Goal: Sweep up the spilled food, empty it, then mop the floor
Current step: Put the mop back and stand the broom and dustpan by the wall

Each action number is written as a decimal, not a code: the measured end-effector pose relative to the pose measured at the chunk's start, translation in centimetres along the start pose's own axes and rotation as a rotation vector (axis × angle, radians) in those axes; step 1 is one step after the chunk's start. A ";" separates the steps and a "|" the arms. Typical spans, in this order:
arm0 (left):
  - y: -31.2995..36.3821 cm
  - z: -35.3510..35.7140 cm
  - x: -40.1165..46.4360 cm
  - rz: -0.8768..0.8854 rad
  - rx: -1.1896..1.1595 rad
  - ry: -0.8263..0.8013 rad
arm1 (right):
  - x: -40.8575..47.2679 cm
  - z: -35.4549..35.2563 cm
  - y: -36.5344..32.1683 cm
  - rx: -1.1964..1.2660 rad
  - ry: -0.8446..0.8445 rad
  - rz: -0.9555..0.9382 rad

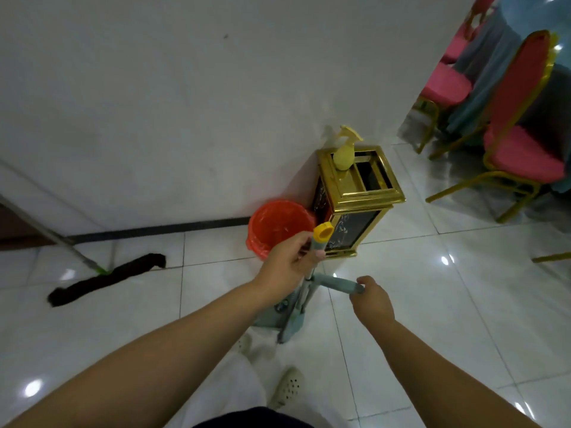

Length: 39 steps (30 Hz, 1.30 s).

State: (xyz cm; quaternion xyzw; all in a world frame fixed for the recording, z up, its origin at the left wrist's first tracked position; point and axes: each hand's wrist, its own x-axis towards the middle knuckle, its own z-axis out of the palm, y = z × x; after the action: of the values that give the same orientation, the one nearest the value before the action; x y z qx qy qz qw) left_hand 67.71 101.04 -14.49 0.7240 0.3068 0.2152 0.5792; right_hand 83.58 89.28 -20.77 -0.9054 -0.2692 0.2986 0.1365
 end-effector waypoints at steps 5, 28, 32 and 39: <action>0.4 -1.2 -1.5 -0.004 -0.012 0.135 | 0.7 0.7 -1.6 0.151 -0.124 0.054; -2.7 -26.5 -1.6 0.009 0.071 0.196 | 0.0 10.4 -24.1 0.452 -0.219 0.089; -3.5 -31.4 -0.7 0.040 0.115 0.164 | 0.3 12.3 -28.1 0.508 -0.231 0.076; -4.9 -35.7 1.9 -0.034 0.064 0.293 | 2.4 13.8 -32.9 0.589 -0.336 0.076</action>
State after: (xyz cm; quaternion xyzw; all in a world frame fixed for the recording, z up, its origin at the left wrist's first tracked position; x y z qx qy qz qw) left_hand 44.29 128.26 -10.89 0.6976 0.4071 0.2989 0.5082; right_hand 63.38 118.79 -19.31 -0.7747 -0.1561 0.5132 0.3348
